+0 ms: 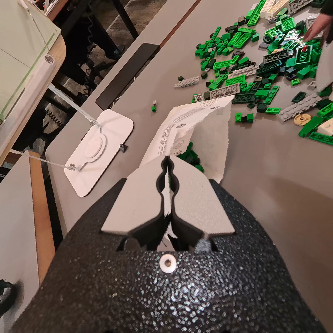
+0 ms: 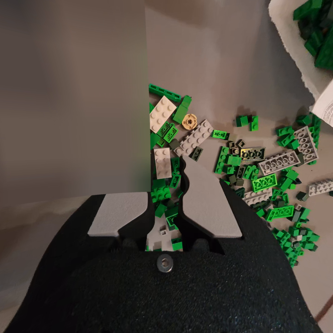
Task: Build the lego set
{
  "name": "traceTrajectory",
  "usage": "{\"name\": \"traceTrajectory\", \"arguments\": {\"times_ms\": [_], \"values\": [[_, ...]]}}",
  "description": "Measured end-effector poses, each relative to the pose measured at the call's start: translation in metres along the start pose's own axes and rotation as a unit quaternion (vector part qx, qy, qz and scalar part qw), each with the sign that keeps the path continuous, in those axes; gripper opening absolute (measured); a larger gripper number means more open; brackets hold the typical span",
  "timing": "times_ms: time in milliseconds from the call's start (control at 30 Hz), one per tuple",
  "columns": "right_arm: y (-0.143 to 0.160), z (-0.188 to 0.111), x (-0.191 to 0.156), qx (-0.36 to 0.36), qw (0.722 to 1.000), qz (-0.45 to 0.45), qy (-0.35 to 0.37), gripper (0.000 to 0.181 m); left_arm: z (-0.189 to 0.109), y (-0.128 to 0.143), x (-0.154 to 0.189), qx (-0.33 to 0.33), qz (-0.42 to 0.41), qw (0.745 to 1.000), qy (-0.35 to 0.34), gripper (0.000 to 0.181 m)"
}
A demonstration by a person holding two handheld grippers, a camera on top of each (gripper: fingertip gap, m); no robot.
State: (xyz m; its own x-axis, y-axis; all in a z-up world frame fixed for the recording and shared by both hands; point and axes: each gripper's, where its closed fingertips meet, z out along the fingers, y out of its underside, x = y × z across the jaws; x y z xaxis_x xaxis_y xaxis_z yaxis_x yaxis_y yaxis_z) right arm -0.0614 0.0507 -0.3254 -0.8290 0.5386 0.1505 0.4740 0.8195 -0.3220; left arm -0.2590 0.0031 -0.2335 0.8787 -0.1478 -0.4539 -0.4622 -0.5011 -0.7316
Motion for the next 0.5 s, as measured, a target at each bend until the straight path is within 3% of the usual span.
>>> {"name": "traceTrajectory", "arguments": {"times_ms": [200,367,500], "values": [[-0.001,-0.002,0.005,0.005,1.000,0.006,0.004,0.025,-0.001,0.001,0.000,-0.003,0.001,1.000,0.003,0.000],[-0.021,-0.033,0.027,0.153,0.985,0.069,0.036,0.025,-0.003,-0.003,0.002,0.004,-0.018,1.000,0.011,0.000],[-0.026,-0.052,0.042,0.207,0.971,0.015,0.115,0.025,-0.005,-0.010,0.004,0.010,-0.032,0.999,0.020,0.000]]}}
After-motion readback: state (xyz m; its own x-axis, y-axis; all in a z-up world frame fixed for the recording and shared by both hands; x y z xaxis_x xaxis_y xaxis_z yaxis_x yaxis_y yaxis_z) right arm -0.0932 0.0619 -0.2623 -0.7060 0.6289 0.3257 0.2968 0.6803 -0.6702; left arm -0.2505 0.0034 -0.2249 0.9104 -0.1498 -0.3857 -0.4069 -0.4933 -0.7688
